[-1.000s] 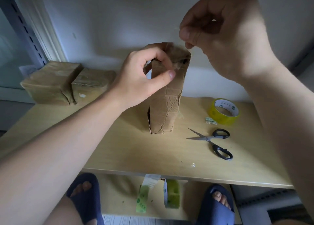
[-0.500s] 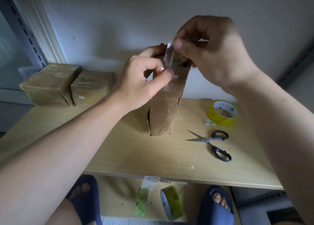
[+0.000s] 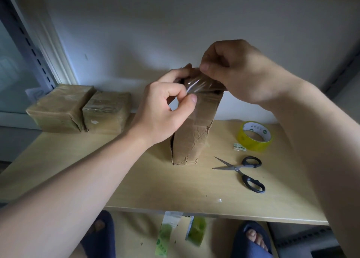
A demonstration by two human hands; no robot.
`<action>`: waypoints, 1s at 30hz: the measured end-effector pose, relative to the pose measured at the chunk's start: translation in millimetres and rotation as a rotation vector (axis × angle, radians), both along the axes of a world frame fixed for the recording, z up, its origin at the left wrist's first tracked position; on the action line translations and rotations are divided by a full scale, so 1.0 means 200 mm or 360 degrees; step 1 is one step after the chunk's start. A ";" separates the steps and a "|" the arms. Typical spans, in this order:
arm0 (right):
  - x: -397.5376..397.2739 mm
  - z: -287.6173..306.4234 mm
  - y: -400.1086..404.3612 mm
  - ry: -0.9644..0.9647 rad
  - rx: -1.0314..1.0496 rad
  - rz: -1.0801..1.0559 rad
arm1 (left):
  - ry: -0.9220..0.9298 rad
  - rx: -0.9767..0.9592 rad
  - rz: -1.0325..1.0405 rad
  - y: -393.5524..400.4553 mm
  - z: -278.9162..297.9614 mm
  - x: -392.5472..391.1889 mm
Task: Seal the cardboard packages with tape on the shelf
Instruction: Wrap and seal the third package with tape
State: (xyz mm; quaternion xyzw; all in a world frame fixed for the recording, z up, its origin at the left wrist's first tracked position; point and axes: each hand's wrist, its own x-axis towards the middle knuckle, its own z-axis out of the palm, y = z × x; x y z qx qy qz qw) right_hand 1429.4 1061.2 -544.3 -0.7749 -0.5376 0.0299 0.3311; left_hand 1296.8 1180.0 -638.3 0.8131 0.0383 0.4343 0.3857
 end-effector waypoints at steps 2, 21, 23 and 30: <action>0.01 0.00 0.01 0.0010 -0.0044 0.0000 | 0.0075 -0.0021 -0.0035 0.02 -0.01 -0.01; 0.05 -0.09 0.06 0.0132 0.0237 -0.0112 | 0.0324 0.0051 -0.0049 0.03 -0.02 -0.04; 0.05 -0.09 0.06 0.0123 0.0250 -0.0118 | 0.0321 0.0071 -0.0041 0.03 -0.02 -0.04; 0.05 -0.08 0.05 0.0129 0.0269 -0.0158 | 0.0287 0.0186 0.0008 0.04 -0.02 -0.05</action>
